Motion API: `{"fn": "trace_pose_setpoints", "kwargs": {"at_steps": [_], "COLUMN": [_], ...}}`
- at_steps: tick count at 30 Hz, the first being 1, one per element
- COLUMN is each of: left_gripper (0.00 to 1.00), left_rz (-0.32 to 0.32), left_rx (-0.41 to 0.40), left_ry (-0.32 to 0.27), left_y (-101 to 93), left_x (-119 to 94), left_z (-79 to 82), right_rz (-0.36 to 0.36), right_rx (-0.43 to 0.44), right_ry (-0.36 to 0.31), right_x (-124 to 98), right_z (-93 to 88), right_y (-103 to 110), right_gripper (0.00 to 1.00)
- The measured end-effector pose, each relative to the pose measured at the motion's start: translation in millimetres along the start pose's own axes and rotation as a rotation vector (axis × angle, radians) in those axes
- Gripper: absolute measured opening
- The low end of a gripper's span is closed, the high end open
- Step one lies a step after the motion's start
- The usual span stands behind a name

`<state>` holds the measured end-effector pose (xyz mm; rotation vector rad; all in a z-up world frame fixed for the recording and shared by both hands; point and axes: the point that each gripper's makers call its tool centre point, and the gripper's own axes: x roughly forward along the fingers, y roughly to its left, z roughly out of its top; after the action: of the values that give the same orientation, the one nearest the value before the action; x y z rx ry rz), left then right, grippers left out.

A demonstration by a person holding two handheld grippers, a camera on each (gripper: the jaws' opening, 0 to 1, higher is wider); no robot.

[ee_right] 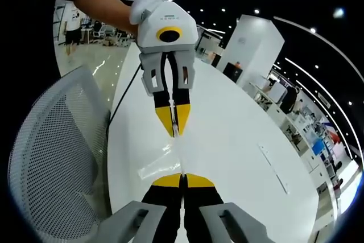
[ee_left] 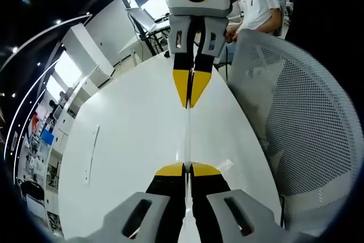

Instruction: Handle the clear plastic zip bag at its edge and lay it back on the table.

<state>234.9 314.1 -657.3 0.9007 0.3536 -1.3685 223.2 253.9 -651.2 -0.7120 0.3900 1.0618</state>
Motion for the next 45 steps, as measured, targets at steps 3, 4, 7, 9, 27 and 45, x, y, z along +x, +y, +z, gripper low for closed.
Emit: {"fn": "trace_pose_setpoints", "kwargs": {"at_steps": [3, 4, 7, 9, 27, 45], "left_gripper": [0.00, 0.00, 0.00, 0.00, 0.00, 0.00], "left_rz": [-0.001, -0.001, 0.000, 0.000, 0.011, 0.001], "left_rx": [0.000, -0.001, -0.002, -0.001, -0.011, -0.002], "left_ry": [-0.002, -0.002, -0.001, 0.001, 0.003, 0.016], "left_y": [-0.7, -0.7, -0.7, -0.4, -0.6, 1.2], "left_x": [-1.1, -1.5, -2.9, -3.7, -10.3, -13.7], "left_z": [0.2, -0.3, -1.9, -3.3, -9.9, -15.0], "right_rz": [0.001, 0.001, 0.001, 0.001, 0.002, -0.017], "right_rx": [-0.001, -0.002, -0.001, -0.001, -0.002, 0.013], "right_ry": [-0.001, -0.001, -0.001, -0.001, -0.004, -0.011], "right_x": [-0.6, -0.5, -1.8, -2.5, -5.6, -10.0], "right_z": [1.6, 1.8, 1.4, 1.5, 1.4, -1.8], "right_y": [0.7, 0.3, 0.2, 0.6, 1.5, -1.8], "right_gripper": [0.00, 0.00, 0.00, 0.00, 0.00, 0.00]}}
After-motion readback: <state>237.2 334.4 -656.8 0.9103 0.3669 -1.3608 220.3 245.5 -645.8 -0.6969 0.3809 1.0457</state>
